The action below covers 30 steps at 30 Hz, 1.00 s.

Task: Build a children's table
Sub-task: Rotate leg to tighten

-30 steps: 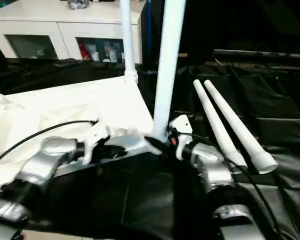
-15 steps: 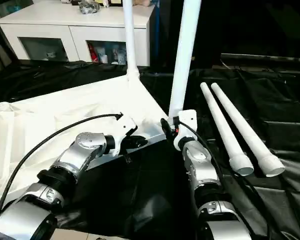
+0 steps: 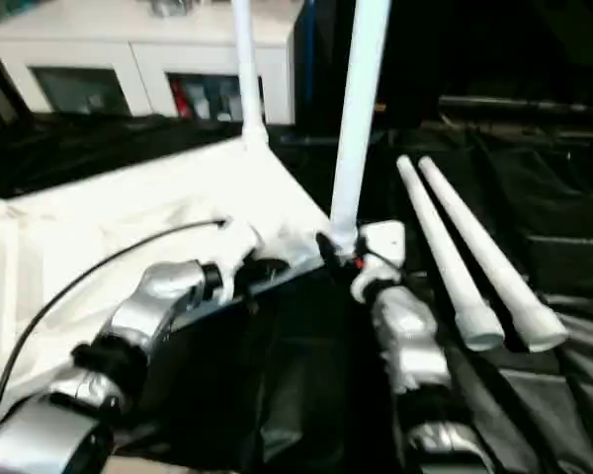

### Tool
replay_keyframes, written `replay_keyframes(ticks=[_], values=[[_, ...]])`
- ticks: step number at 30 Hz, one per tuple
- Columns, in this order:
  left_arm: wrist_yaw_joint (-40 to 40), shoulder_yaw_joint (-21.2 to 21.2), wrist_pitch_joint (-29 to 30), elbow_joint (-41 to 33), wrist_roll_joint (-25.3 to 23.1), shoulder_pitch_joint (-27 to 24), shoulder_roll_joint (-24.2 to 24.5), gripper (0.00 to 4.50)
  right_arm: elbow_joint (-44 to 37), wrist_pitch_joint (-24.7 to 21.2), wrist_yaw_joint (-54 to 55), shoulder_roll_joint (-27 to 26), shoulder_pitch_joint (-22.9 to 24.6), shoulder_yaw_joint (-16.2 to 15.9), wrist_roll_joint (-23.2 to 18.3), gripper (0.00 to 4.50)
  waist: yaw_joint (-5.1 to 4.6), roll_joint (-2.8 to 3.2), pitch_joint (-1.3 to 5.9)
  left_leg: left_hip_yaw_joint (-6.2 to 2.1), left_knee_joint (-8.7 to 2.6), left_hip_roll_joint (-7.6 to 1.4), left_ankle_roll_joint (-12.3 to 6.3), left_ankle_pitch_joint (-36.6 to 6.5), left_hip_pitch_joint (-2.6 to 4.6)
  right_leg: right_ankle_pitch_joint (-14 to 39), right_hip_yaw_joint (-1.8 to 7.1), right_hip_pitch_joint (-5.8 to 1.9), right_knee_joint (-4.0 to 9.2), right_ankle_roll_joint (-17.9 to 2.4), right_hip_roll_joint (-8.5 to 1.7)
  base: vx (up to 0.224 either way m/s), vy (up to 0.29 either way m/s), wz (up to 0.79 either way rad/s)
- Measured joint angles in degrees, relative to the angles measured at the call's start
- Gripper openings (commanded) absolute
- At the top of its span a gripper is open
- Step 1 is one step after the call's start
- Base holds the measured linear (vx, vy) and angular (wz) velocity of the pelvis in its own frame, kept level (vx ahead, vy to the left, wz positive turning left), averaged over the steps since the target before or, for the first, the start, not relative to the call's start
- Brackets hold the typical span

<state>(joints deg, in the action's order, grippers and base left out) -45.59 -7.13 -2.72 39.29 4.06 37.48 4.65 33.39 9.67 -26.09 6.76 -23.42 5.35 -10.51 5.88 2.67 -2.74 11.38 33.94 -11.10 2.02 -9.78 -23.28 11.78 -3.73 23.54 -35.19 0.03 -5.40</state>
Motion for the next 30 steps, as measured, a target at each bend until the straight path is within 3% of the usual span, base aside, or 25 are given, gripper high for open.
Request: replay_keyframes(ticks=[7, 12, 13, 15, 18, 23, 30], values=[[0.3, 2.53, 3.38, -8.17, -0.07, -1.97, 8.68, 1.22, -7.53, -1.4, -7.83, 3.37, 3.52, -1.61, -2.78, 3.87, -0.48, -0.05, -0.03, 0.01, 0.0, -0.04, 0.01, -0.01, 0.25, 0.0, 0.03, -0.13, -0.09, 0.01, 0.04, 0.0, 0.0, 0.0], [12.81, 8.68, 7.8, -7.42, -5.82, -2.06, 20.04, 1.63, -10.3, -5.4, -14.26, 5.76, 5.62, -5.45, -2.68, 3.87, -0.93, -0.18, -0.1, -0.03, 0.01, -0.07, 0.17, -0.03, 0.26, -0.06, 0.03, -0.14, -0.11, 0.09, 0.1, 0.0, 0.0, 0.0], [14.66, 10.02, 8.59, -7.18, -6.64, -2.04, 21.96, 1.34, -10.72, -5.87, -14.95, 5.79, 5.76, -5.95, -2.69, 3.5, -0.92, -0.22, -0.11, -0.05, 0.01, -0.07, 0.16, -0.03, 0.26, -0.06, 0.02, -0.14, -0.11, 0.09, 0.1, 0.0, 0.0, 0.0], [17.36, 12.53, 11.12, -7.51, -7.61, -2.08, 24.67, 1.22, -11.05, -7.26, -16.17, 5.96, 5.79, -6.06, -2.98, 3.5, -0.68, -0.3, -0.11, -0.05, 0.01, -0.03, 0.17, -0.03, 0.25, -0.06, 0.03, -0.18, -0.04, 0.09, 0.07, 0.0, 0.0, 0.0], [20.26, 15.04, 14.73, -8.79, -8.41, -2.89, 27.26, 1.06, -12.05, -8.8, -17.02, 6.19, 5.87, -7.03, -3.31, 3.14, -0.1, -0.48, -0.11, -0.05, 0.02, 0.01, 0.16, -0.03, 0.22, -0.06, 0.03, -0.22, 0.02, 0.08, 0.03, 0.0, 0.0, 0.0], [23.85, 15.05, 21.5, -9.49, -11.94, -4.97, 32.56, 0.76, -11.66, -12.16, -15.72, 7.22, 5.76, -8.58, -1.31, 2.87, -0.09, -1.07, -0.03, -0.07, 0.07, 0.0, 0.41, -0.11, 0.26, -0.07, 0.04, -0.22, -0.09, 0.09, 0.04, 0.0, 0.0, 0.0], [19.44, 10.72, 26.19, -9.34, -14.44, -8.24, 34.56, 0.22, -10.41, -14.65, -13.32, 7.42, 5.34, -10.24, 1.72, 2.22, 0.06, -1.16, 0.03, -0.09, 0.08, 0.01, 0.49, -0.07, 0.33, -0.12, 0.06, -0.34, -0.09, 0.1, 0.04, 0.0, 0.0, 0.0]])
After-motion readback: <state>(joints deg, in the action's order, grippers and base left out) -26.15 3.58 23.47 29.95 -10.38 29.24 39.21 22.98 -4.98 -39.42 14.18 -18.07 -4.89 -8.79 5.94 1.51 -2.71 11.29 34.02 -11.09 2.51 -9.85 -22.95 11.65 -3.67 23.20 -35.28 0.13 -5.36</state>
